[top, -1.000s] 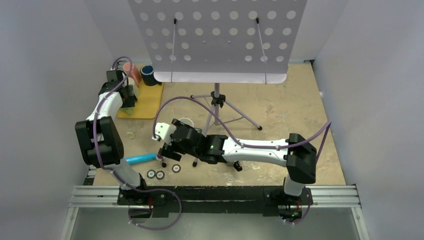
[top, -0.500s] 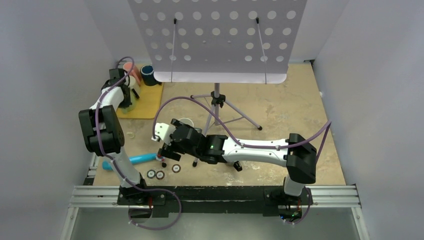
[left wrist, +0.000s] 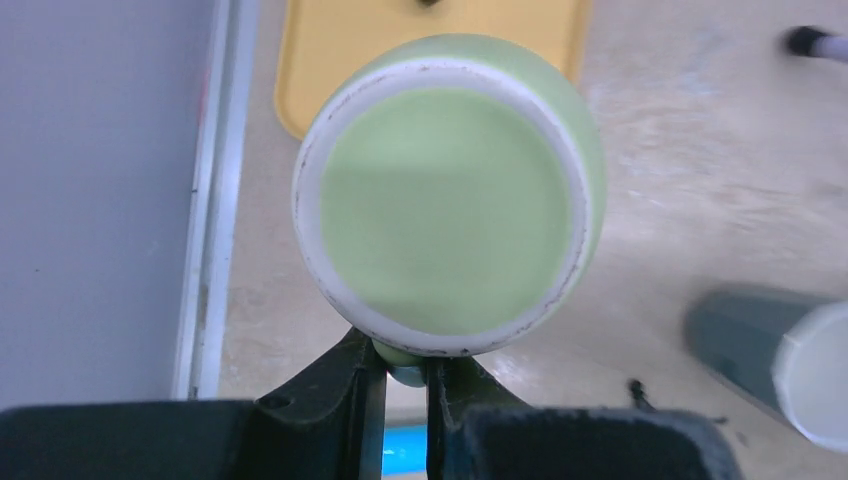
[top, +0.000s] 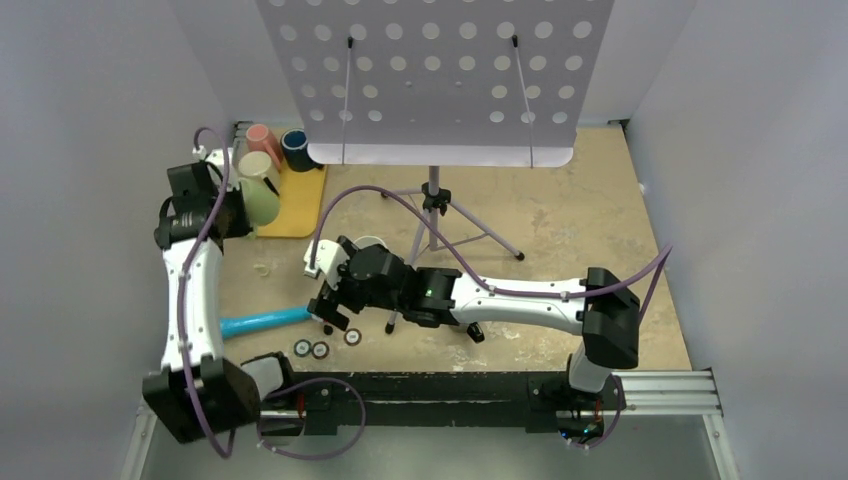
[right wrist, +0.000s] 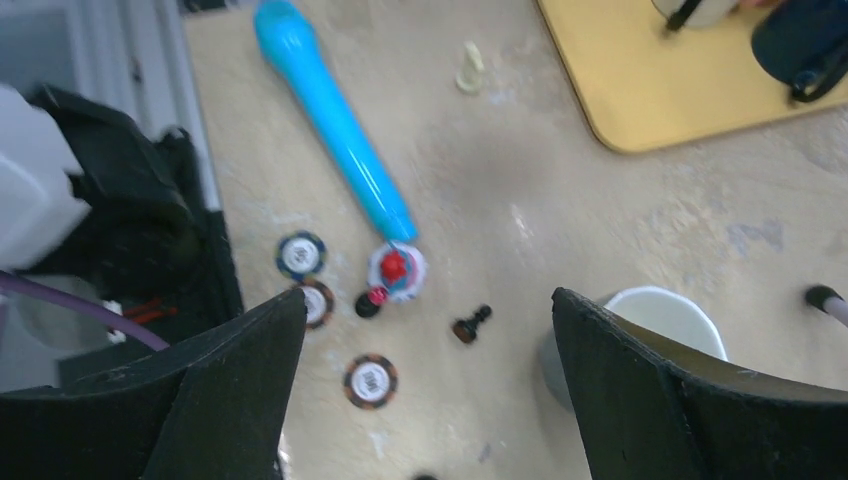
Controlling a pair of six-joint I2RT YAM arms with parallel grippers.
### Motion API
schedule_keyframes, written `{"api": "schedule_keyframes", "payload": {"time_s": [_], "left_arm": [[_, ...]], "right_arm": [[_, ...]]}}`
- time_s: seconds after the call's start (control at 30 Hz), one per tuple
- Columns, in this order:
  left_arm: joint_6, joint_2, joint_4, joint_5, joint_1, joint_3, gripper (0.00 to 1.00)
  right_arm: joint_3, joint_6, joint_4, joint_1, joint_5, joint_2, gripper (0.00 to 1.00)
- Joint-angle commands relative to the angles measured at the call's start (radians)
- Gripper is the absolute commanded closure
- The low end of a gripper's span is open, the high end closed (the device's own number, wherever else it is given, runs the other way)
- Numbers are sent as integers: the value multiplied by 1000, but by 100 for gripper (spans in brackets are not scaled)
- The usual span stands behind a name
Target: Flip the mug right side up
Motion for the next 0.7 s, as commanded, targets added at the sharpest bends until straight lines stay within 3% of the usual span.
{"api": "schedule_keyframes", "payload": {"time_s": [0.0,0.3,0.43,0.67], "left_arm": [[-31,-211,-165,307,-3,11,100],[23,-452,-435,634,-5,81,100],[14,-468,-502,722,-5,99,100],[32,-484,-550,743,-7,119,100]], "right_arm": [[4,198,222,-9,-119,-63,3],[-210,732,848,-180,-375,-17,2],[-190,785,874,-186,-362,19,4],[-211,784,852,-187,-280,-18,5]]}}
